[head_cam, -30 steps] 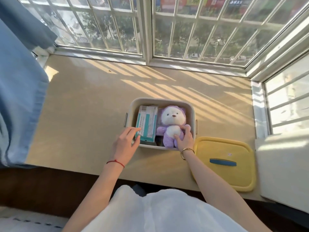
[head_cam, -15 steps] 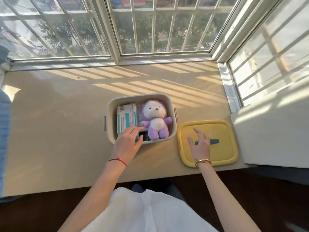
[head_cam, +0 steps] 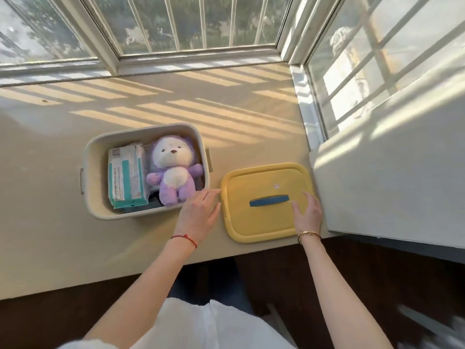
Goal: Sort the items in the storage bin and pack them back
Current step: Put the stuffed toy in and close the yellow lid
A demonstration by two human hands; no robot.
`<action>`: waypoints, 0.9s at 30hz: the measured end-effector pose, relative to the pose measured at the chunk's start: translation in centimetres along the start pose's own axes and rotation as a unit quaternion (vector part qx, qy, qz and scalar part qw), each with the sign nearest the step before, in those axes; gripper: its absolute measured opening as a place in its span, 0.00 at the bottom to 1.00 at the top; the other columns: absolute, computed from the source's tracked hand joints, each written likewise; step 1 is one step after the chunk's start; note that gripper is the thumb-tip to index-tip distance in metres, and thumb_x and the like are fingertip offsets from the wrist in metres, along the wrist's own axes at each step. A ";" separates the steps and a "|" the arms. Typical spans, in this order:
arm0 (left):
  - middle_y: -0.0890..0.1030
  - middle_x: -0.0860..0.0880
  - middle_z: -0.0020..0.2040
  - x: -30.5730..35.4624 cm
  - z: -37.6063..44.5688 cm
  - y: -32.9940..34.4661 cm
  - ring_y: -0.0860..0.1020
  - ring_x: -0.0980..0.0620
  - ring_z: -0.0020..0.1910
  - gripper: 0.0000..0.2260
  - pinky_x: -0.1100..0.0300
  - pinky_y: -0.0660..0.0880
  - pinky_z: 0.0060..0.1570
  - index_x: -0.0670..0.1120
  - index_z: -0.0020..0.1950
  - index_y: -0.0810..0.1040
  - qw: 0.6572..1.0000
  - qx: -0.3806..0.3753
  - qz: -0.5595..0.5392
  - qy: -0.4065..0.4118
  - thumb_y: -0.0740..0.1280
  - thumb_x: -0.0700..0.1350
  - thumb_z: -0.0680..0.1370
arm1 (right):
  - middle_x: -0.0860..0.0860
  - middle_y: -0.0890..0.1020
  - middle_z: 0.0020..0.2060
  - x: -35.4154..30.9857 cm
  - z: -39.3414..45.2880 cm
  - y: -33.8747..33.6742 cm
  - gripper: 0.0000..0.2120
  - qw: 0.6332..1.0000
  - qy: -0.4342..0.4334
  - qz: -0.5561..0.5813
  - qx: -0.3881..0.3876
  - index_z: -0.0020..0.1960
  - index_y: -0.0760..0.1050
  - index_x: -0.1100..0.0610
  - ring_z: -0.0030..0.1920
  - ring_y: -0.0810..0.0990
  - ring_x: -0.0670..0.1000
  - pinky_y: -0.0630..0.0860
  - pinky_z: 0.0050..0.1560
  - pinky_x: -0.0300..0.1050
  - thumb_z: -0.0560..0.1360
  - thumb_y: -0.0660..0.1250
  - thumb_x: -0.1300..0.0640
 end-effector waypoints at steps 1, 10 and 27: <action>0.79 0.47 0.54 -0.1 0.4 1.7 0.78 0.47 0.52 0.17 0.51 0.75 0.54 0.44 0.62 0.76 1.000 -0.009 0.002 -0.014 0.58 0.48 0.77 | 0.57 0.73 0.66 1.0 1.1 0.0 0.22 1.000 0.008 -0.008 -0.007 0.70 0.68 0.56 0.67 0.68 0.58 0.66 0.67 0.53 0.78 0.66 0.53; 0.74 0.45 0.64 -4.4 1.8 12.7 0.75 0.44 0.59 0.22 0.49 0.74 0.57 0.45 0.71 0.67 0.972 -0.051 -0.011 -0.229 0.65 0.46 0.78 | 0.61 0.72 0.67 8.5 7.8 2.1 0.25 0.996 0.044 -0.056 -0.045 0.71 0.66 0.61 0.68 0.68 0.60 0.64 0.70 0.56 0.77 0.66 0.55; 0.64 0.41 0.69 -6.7 0.8 17.7 0.66 0.42 0.67 0.32 0.50 0.65 0.67 0.42 0.77 0.57 0.925 -0.039 -0.051 -0.375 0.68 0.47 0.77 | 0.59 0.66 0.71 9.9 8.4 3.7 0.31 0.993 0.072 -0.079 -0.046 0.75 0.60 0.61 0.72 0.63 0.58 0.61 0.71 0.55 0.78 0.65 0.50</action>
Point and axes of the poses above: each hand's wrist, its own z-axis towards the middle knuckle, its own y-axis out of the palm, x = y × z, the point moved 10 cm from there along z, towards the middle knuckle
